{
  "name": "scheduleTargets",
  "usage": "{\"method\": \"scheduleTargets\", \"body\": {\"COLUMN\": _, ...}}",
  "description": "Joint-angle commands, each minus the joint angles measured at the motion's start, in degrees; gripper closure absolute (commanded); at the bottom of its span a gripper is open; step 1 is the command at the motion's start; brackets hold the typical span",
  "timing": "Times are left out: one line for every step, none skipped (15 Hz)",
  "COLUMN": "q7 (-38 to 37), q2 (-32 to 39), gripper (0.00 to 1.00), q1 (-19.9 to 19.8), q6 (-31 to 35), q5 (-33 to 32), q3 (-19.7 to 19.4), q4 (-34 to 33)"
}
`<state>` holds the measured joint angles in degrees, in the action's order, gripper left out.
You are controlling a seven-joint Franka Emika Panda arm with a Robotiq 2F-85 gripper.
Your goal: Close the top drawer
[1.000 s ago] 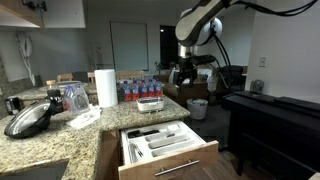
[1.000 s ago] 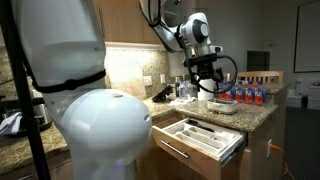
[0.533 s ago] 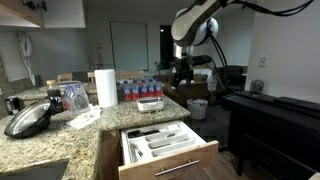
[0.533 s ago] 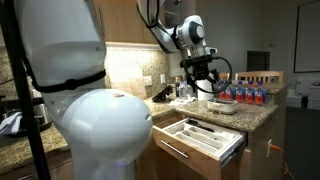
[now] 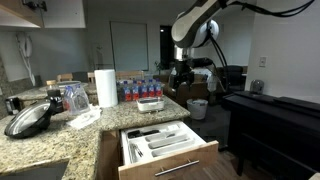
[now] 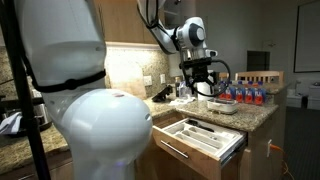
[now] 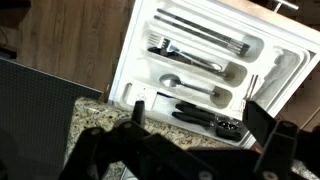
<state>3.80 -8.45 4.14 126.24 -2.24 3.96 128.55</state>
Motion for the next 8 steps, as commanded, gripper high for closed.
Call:
{"method": "scheduleTargets", "body": {"q7": 1.18, "q2": -1.16, "gripper": 0.00, "q1": 0.26, "q6": 1.53, "q5": 4.15, "q3": -0.60, "q4": 5.05}}
{"method": "scheduleTargets", "body": {"q7": 1.14, "q2": -1.37, "gripper": 0.00, "q1": 0.24, "q6": 2.22, "q5": 5.25, "q3": -0.68, "q4": 6.29}}
{"method": "scheduleTargets", "body": {"q7": 1.86, "q2": -1.54, "gripper": 0.00, "q1": 0.29, "q6": 3.06, "q5": 6.84, "q3": -0.91, "q4": 7.87}}
{"method": "scheduleTargets", "body": {"q7": 2.68, "q2": -1.34, "gripper": 0.00, "q1": 0.42, "q6": 3.50, "q5": 8.34, "q3": -1.04, "q4": 9.02}}
{"method": "scheduleTargets", "body": {"q7": 4.01, "q2": -0.42, "gripper": 0.00, "q1": 0.85, "q6": 4.52, "q5": 11.03, "q3": -1.11, "q4": 10.52}}
{"method": "scheduleTargets", "body": {"q7": 4.35, "q2": 0.01, "gripper": 0.00, "q1": 0.99, "q6": 5.58, "q5": 12.65, "q3": -1.01, "q4": 11.87}}
{"method": "scheduleTargets", "body": {"q7": 3.76, "q2": 1.69, "gripper": 0.00, "q1": 0.83, "q6": 7.50, "q5": 13.83, "q3": -0.94, "q4": 12.21}}
{"method": "scheduleTargets", "body": {"q7": 3.23, "q2": 1.76, "gripper": 0.00, "q1": 0.79, "q6": 8.84, "q5": 14.86, "q3": -0.88, "q4": 13.35}}
